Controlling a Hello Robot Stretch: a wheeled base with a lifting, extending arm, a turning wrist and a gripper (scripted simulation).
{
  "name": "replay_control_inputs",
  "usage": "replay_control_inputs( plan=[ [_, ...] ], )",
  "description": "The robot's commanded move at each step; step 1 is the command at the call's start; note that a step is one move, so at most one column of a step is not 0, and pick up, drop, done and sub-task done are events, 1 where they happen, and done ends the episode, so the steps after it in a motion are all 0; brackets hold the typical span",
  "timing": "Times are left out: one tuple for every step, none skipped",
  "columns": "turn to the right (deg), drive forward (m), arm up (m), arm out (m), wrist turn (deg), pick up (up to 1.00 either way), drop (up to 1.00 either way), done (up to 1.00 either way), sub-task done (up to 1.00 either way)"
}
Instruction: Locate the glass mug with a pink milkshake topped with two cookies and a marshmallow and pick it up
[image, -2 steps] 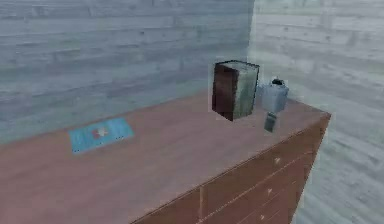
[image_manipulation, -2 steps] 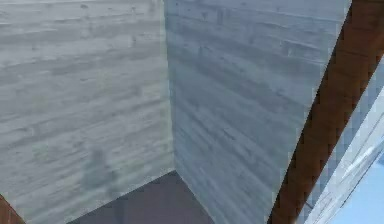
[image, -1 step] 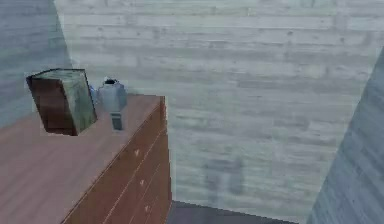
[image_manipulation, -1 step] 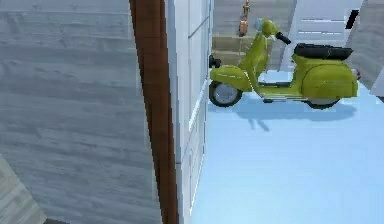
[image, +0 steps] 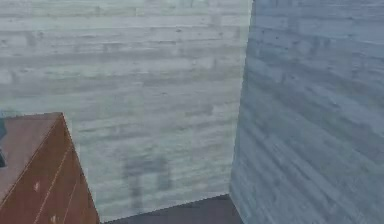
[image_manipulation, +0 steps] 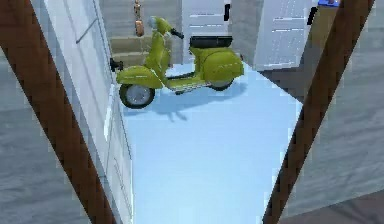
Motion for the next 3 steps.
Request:
replay_control_inputs(
  plan=[
    [0.0,0.65,0.0,0.0,0.0,0.0,0.0,0.0,0.0],
    [-45.0,0.0,0.0,0.0,0.0,0.0,0.0,0.0,0.0],
    [-45.0,0.0,0.0,0.0,0.0,0.0,0.0,0.0,0.0]
  ],
)
